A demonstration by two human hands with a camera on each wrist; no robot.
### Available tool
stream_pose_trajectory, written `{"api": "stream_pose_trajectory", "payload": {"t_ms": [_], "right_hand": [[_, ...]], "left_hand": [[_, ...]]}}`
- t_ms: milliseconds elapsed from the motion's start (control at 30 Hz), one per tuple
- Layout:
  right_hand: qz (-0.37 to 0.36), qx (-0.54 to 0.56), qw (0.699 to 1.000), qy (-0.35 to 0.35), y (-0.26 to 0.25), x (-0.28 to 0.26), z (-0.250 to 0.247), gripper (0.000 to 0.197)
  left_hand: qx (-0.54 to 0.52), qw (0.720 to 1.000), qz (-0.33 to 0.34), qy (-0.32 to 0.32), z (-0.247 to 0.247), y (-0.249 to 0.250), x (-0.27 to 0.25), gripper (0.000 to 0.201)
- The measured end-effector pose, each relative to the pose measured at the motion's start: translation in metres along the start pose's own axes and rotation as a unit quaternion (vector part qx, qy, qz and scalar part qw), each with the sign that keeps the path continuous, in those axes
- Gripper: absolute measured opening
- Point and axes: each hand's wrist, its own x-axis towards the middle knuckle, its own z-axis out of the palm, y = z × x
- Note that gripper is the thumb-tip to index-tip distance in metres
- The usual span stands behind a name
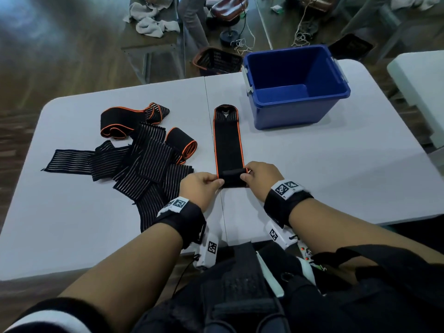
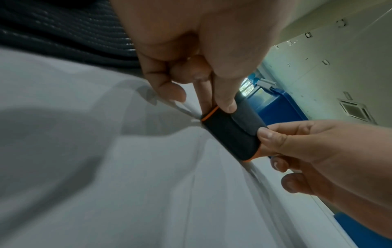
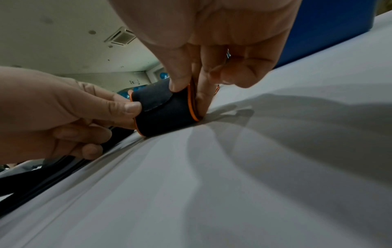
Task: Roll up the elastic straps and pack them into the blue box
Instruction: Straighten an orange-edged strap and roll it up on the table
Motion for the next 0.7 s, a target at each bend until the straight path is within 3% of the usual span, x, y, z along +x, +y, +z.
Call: {"api": "stream_pose_trajectory", "payload": {"t_ms": [67, 233, 500, 700], "right_hand": [[0.010, -0.004, 1.000, -0.001, -0.003, 0.001, 0.001, 0.020], [0.039, 0.029, 0.999, 0.007, -0.001, -0.003, 0.004, 0.025], [0.001, -0.014, 1.000, 0.021, 0.003, -0.014, 0.005, 0.009], [-0.007, -0.034, 0.999, 0.009, 0.008, -0.014, 0.008, 0.038]], "left_hand": [[-0.007, 1.000, -0.016, -0.003, 0.001, -0.001, 0.000, 0.003], [0.019, 0.999, -0.040, 0.006, 0.003, 0.003, -0.002, 0.020], [0.124, 0.989, 0.060, -0.046, 0.009, 0.011, -0.011, 0.018], [0.145, 0.986, 0.058, -0.059, 0.008, 0.013, -0.010, 0.025]]}}
